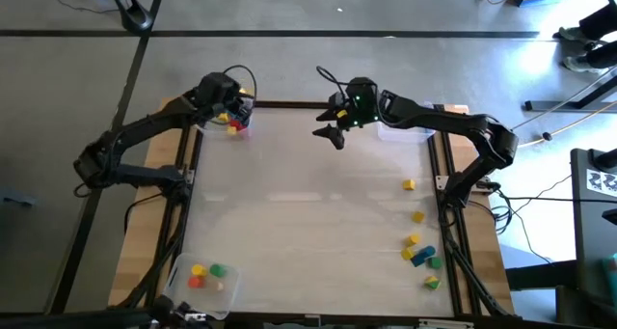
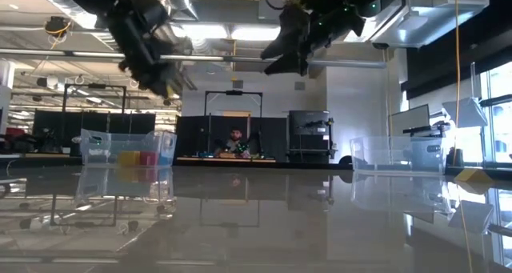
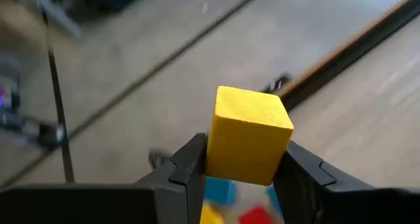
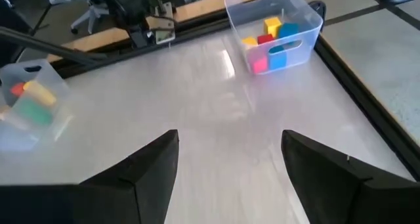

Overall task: Sort blocks by size
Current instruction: Put the left yellow cube block into the top left transparent bin, then put the right green cube block into the top left transparent bin

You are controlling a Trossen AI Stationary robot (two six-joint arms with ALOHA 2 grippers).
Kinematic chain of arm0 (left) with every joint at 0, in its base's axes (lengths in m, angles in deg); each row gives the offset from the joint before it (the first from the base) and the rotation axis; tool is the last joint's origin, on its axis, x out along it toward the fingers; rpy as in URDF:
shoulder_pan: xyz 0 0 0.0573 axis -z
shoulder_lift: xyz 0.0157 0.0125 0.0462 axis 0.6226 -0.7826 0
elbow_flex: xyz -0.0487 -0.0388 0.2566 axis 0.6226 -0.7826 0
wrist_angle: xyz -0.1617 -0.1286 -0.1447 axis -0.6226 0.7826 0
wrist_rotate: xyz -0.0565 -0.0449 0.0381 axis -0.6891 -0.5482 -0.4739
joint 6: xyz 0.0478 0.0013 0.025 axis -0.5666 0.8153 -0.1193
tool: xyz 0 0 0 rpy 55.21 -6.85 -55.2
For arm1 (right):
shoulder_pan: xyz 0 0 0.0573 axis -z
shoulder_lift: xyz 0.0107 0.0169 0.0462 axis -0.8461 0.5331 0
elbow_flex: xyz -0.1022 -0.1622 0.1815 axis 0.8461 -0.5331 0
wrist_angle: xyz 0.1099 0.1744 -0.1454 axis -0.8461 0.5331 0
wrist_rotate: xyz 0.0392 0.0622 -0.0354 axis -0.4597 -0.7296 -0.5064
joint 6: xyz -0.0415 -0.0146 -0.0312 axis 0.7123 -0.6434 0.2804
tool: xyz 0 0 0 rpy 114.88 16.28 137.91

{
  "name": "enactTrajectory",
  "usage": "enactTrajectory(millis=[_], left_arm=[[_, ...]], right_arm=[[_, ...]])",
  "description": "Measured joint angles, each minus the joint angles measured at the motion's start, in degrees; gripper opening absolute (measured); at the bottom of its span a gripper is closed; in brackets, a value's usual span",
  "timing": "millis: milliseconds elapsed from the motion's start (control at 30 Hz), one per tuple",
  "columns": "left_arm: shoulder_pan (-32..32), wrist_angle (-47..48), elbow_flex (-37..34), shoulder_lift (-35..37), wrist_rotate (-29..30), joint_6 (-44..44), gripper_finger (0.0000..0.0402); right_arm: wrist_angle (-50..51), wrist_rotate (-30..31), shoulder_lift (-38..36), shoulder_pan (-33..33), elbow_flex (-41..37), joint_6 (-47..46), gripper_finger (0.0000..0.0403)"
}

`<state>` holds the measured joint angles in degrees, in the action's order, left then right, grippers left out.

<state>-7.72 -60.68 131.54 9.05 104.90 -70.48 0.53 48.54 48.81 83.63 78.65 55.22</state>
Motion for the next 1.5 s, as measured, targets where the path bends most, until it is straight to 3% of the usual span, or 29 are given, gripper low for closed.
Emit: enactTrajectory(millis=[367,600,800,1067,1500], left_arm=[[-6.16,8.58,0.0,-8.36,-3.3,5.28,0.0147],[-6.81,8.86,0.04,-8.31,-6.01,5.28,0.0212],[-3.36,10.75,2.02,-3.9,-7.19,5.13,0.0225],[8.81,5.7,1.84,3.56,-16.05,4.4,0.0223],[29.48,1.7,1.62,3.3,-16.27,7.25,0.0223]], right_arm=[[2.67,0.47,0.64,0.0,0.0,-0.02,0.0269],[1.81,1.08,0.64,0.03,0.0,-0.42,0.0269],[8.67,3.18,-1.68,-2.03,-0.04,-2.94,0.0269],[25.7,15.04,-8.52,-17.01,-0.02,-6.5,0.0269],[36.81,23.19,-9.06,-44.69,-0.02,-37.82,0.0269]])
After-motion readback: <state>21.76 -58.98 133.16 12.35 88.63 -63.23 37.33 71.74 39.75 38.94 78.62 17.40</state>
